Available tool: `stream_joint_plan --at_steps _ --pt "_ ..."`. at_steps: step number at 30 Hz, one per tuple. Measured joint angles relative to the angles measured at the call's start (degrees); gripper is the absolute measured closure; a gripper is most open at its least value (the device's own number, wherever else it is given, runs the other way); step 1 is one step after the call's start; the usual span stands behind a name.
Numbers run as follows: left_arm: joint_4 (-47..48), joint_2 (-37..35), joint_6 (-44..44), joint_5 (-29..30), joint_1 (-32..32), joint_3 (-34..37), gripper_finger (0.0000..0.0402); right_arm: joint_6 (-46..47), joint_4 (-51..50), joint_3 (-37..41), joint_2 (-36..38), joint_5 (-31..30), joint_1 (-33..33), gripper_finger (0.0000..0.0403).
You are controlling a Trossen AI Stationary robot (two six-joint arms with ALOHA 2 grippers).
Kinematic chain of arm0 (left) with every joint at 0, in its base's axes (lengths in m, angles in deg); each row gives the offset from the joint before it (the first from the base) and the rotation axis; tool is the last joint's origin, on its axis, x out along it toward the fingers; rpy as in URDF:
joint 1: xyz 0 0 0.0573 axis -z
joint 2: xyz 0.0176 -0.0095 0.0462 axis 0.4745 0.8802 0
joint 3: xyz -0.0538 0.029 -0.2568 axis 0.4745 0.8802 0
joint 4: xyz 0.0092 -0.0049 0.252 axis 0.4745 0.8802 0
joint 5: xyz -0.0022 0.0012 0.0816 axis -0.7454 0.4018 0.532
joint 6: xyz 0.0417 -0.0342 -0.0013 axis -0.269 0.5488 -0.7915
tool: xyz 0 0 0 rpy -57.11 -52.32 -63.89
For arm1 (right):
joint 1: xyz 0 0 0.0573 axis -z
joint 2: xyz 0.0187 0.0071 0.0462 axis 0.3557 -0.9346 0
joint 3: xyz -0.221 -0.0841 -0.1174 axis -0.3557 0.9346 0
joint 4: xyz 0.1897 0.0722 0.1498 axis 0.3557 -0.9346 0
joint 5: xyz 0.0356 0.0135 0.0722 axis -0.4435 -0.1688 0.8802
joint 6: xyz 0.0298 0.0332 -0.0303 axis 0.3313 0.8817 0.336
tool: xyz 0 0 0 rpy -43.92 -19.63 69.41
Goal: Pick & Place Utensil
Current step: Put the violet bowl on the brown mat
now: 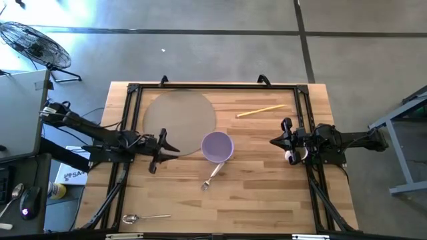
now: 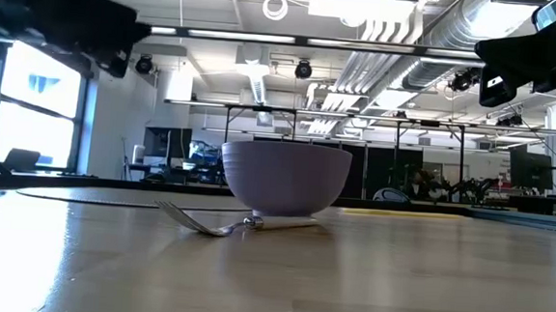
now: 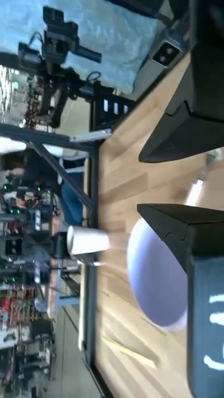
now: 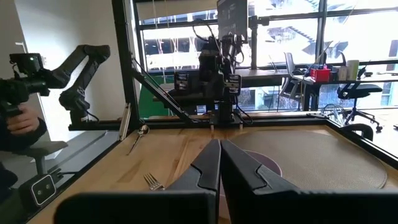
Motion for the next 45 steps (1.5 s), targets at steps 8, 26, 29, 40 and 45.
stream_joint_plan --at_steps 8,26,29,40,45 --pt "0.59 12.73 -3.07 -1.57 0.02 -9.35 0.0287 0.00 -0.21 0.00 -0.02 -0.02 -0.02 0.0398" --pt "3.13 32.10 -4.42 -2.03 0.00 -23.14 0.0287 0.00 -0.48 0.00 0.00 0.00 -0.02 0.0398" --pt "5.37 32.55 -4.33 -1.96 0.00 -25.13 0.0287 0.00 -0.72 0.00 -0.01 -0.01 -0.02 0.0398" --pt "25.61 40.79 -4.42 0.29 0.00 -40.94 0.0277 0.00 -0.85 0.00 0.00 0.00 0.00 0.0398" --pt "27.73 46.69 -5.64 2.82 -0.01 -47.03 0.0229 0.00 -0.81 0.02 -0.02 -0.02 0.00 0.0398"
